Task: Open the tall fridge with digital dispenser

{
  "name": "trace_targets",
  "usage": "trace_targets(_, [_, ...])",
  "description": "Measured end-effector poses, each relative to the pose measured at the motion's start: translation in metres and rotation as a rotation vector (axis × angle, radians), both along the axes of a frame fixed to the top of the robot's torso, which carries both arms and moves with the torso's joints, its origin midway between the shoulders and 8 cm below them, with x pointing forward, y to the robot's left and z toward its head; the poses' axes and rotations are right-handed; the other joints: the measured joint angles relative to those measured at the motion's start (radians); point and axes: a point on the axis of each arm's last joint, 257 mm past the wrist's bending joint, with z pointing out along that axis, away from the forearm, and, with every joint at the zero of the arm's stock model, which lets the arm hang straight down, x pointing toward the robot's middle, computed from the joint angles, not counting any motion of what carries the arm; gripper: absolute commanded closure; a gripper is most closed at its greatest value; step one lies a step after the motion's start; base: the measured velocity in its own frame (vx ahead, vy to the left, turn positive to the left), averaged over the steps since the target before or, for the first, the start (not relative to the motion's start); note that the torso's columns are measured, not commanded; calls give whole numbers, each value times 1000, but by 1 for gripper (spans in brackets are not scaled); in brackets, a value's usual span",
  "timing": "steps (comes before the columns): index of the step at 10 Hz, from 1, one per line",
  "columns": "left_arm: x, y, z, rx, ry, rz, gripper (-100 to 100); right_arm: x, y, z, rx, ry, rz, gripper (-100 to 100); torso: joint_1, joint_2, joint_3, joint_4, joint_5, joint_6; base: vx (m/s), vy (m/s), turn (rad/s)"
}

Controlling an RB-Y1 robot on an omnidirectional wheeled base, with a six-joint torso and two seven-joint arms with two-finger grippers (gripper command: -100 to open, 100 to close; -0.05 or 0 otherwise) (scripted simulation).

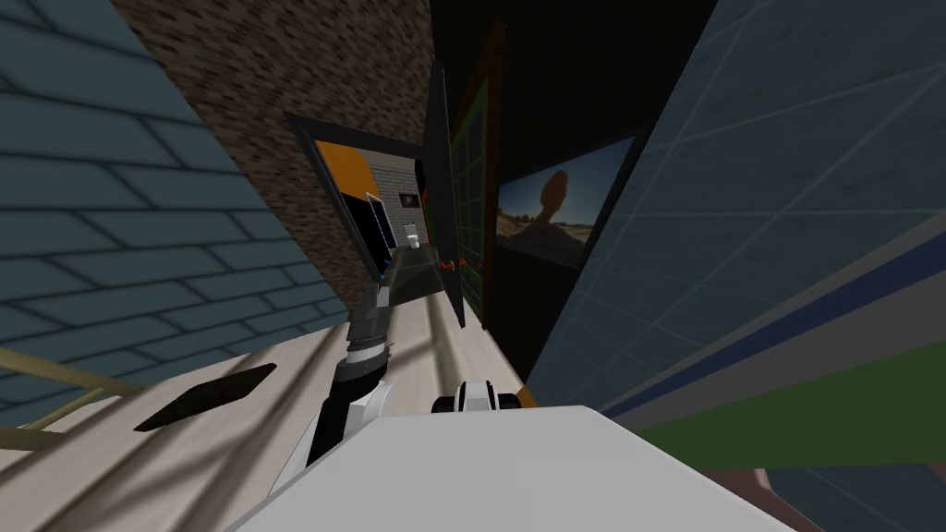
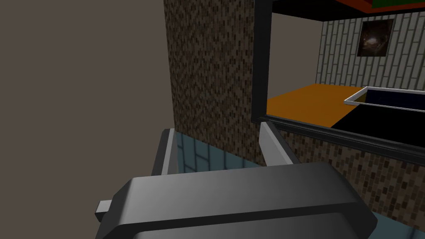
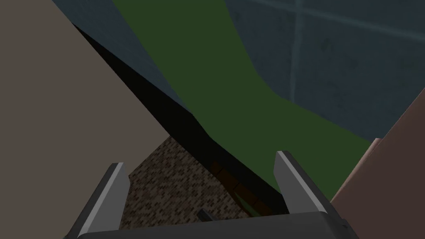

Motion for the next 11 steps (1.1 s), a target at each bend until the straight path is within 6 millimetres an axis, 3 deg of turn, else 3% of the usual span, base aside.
trace_targets(4, [0, 0, 0, 0, 0, 0, 0, 20, 44, 9, -120, 38, 114, -100, 0, -1, -1, -1, -1, 0, -79, -105, 172])
trace_targets(11, [0, 0, 0, 0, 0, 0, 0, 49, 119, 8, -292, 124, 324, -100, -5, -2, -3, -2, -1, -2, -75, -71, 162])
